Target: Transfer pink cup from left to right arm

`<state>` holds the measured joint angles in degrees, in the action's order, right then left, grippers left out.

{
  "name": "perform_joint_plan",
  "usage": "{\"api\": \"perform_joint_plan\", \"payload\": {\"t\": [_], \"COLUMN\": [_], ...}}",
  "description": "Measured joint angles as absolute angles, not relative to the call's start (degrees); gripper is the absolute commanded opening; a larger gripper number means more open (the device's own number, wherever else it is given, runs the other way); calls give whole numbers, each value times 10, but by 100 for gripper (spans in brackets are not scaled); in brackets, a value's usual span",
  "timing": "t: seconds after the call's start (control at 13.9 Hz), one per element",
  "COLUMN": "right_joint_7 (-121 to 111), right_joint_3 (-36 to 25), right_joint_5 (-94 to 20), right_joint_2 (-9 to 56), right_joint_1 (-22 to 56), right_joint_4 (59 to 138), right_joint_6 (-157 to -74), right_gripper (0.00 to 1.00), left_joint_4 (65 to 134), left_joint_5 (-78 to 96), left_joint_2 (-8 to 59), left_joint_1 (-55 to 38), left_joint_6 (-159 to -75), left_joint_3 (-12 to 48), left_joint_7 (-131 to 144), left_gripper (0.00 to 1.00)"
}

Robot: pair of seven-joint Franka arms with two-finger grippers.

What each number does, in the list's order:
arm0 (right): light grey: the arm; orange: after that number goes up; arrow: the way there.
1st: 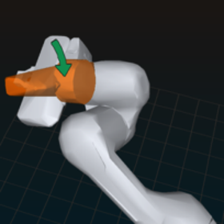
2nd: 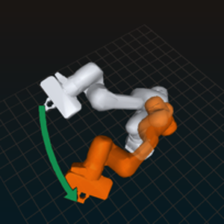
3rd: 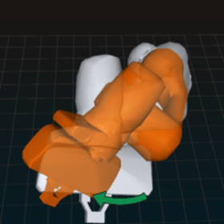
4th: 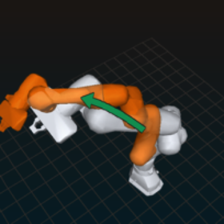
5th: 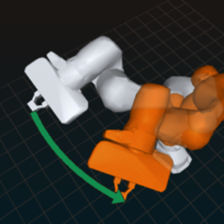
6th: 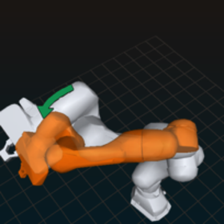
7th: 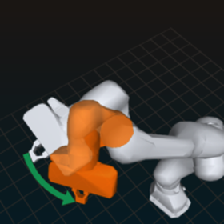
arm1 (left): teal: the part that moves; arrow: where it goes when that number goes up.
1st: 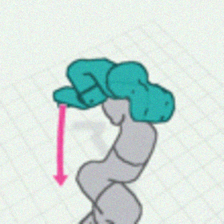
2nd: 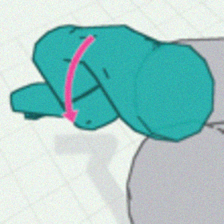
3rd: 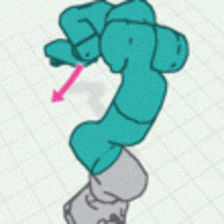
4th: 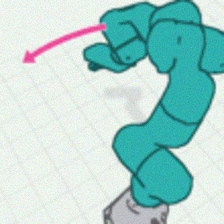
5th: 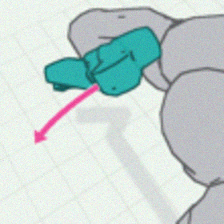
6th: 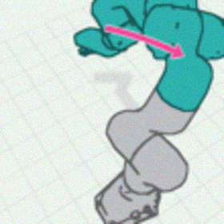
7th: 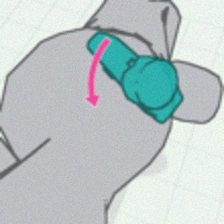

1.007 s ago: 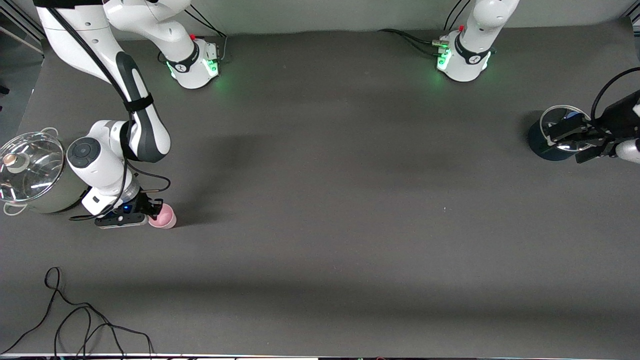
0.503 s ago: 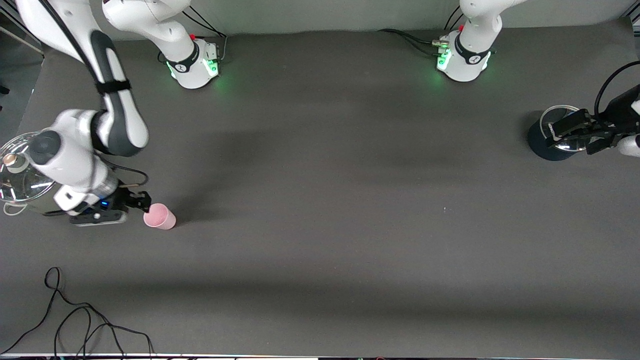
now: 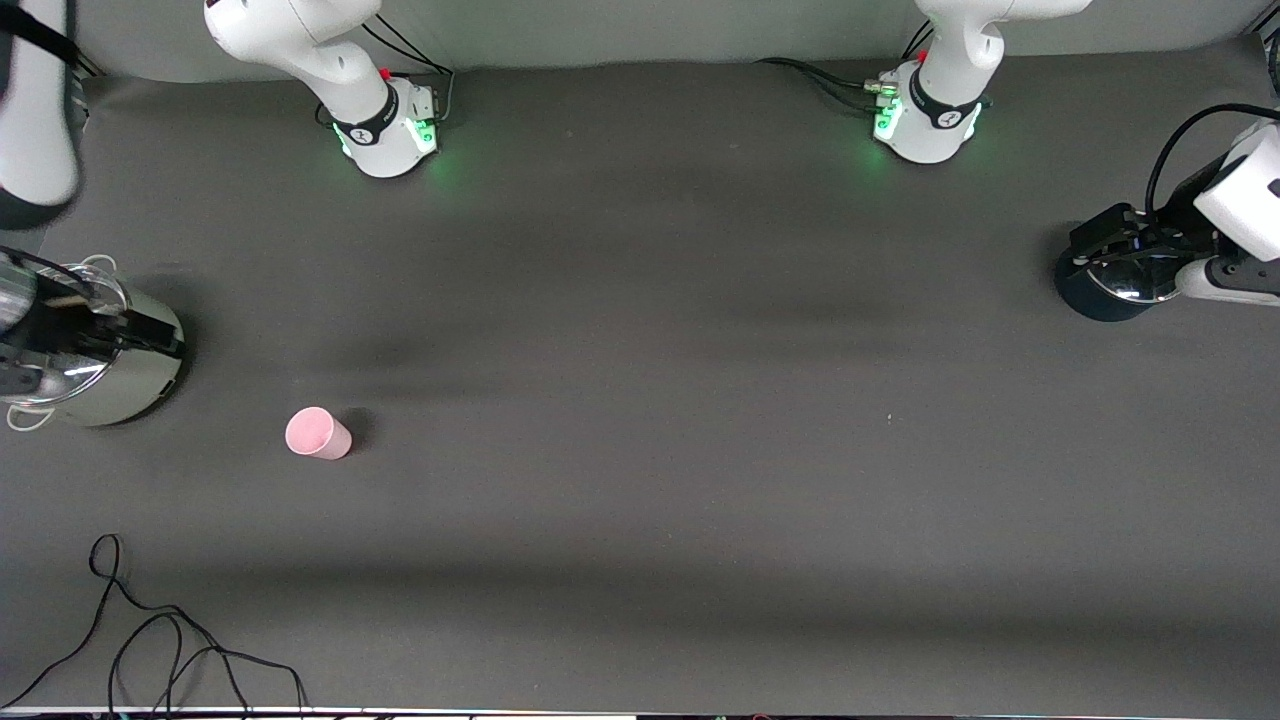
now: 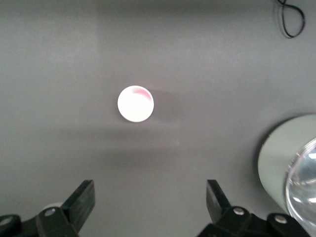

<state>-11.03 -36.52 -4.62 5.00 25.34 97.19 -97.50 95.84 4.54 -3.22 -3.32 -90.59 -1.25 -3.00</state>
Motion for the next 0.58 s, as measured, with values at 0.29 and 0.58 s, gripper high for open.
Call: {"api": "perform_joint_plan", "payload": {"t": [0.29,0.58], "right_joint_7": [-109,-111], "right_joint_3": [-385,-414], "right_joint_5": [-46,-46], "right_joint_2": [50,51], "right_joint_1": [254,255], "right_joint_4": [897,887], "right_joint_6": [-885,-858], "right_gripper": [100,100], "left_joint_4": [953,952], "left_joint_5": [32,31], "left_joint_2": [-32,-32], "left_joint_1": [-33,-36], "left_joint_6": [-875,-874], "left_joint_3": [-15,-15], "left_joint_7": [-30,-30], "left_gripper": [100,100]}}
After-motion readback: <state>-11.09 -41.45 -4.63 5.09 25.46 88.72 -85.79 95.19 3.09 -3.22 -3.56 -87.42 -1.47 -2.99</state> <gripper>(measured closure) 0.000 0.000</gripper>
